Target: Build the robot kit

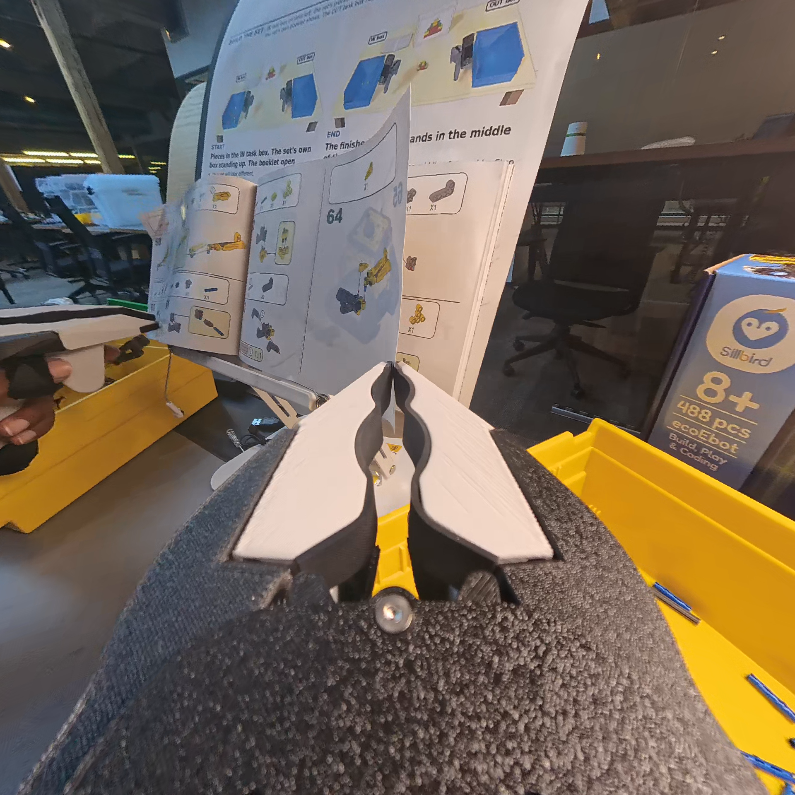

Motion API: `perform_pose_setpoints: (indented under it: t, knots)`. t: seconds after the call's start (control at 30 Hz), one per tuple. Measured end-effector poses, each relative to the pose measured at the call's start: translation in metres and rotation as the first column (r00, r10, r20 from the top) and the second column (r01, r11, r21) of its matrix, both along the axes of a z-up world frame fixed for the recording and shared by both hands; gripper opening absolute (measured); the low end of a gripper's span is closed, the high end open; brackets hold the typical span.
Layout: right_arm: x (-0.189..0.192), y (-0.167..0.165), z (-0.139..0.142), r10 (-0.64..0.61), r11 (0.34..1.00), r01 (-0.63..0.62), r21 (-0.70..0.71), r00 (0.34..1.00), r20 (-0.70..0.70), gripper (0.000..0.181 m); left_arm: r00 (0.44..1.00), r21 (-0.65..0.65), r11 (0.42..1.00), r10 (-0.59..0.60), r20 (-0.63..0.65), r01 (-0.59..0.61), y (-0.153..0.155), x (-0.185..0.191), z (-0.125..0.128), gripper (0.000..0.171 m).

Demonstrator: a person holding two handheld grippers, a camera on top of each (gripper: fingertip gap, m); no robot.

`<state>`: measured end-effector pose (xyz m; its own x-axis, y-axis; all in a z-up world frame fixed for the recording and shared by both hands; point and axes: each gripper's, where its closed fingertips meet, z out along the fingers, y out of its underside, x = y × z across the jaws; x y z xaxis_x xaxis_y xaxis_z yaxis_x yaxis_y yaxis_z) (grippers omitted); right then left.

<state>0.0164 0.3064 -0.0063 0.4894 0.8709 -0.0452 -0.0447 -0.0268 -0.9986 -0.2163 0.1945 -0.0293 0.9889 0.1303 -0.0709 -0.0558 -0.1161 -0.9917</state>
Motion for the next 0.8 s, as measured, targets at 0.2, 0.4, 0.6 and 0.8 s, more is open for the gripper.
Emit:
perform_pose_setpoints:
  t: [0.2,0.4,0.6,0.8]
  knots:
    - [-0.008,-0.016,0.008,0.101,0.995,-0.1,0.025,0.994,-0.032,0.0,1.0,0.049,0.999,-0.005,0.026,0.003,-0.011,0.005,0.007,0.021]
    - [-0.015,-0.036,0.018,0.218,0.976,-0.215,0.047,0.972,-0.087,0.0,0.999,0.062,0.998,-0.004,0.039,0.001,-0.016,0.008,0.006,0.024]
    - [-0.023,-0.05,0.022,0.273,0.962,-0.269,0.054,0.957,-0.1,0.0,0.999,0.041,0.999,-0.009,0.044,0.008,-0.021,0.012,0.0,0.027]
    - [-0.03,-0.058,0.021,0.302,0.953,-0.298,0.054,0.948,-0.097,0.0,0.999,0.05,0.999,-0.016,0.036,0.014,-0.026,0.012,0.004,0.028]
